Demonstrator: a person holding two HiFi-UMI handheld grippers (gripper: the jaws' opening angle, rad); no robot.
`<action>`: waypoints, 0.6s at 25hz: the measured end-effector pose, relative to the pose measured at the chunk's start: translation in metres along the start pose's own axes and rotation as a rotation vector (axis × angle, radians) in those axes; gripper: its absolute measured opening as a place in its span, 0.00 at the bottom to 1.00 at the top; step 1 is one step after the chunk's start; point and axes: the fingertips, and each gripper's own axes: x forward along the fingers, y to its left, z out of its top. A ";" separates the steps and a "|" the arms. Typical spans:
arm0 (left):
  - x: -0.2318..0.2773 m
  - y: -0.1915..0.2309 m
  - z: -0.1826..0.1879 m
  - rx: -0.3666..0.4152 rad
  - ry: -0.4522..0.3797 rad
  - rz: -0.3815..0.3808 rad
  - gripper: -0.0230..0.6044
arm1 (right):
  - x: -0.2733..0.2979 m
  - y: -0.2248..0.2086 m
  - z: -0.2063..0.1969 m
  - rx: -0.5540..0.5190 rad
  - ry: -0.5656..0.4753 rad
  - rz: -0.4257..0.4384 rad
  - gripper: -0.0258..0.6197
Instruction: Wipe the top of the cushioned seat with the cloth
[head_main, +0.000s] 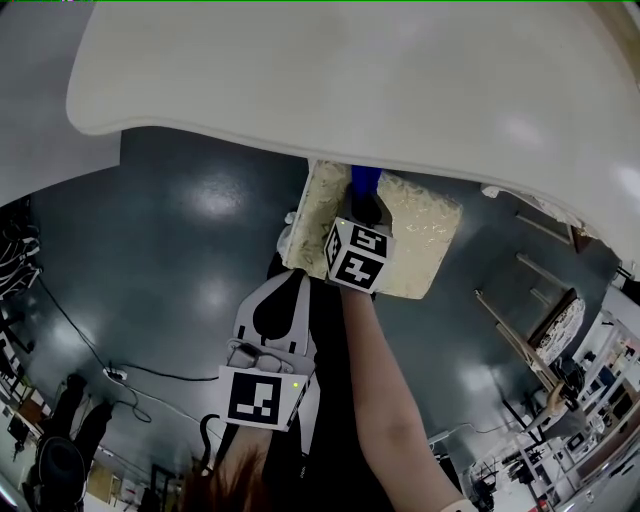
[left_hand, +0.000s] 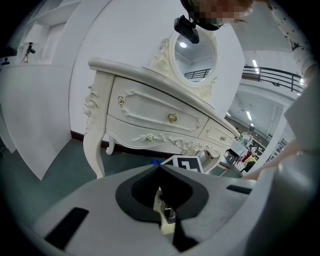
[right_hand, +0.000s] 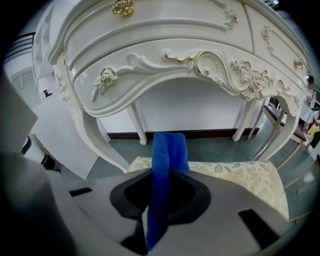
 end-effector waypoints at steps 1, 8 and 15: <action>0.000 0.001 0.001 -0.001 0.000 0.002 0.03 | 0.001 0.003 0.000 -0.003 0.001 0.005 0.13; -0.003 0.010 0.005 -0.008 -0.005 0.009 0.03 | 0.004 0.023 0.002 -0.013 0.004 0.036 0.13; -0.008 0.022 0.004 -0.015 -0.004 0.025 0.03 | 0.007 0.046 0.005 -0.018 -0.002 0.086 0.13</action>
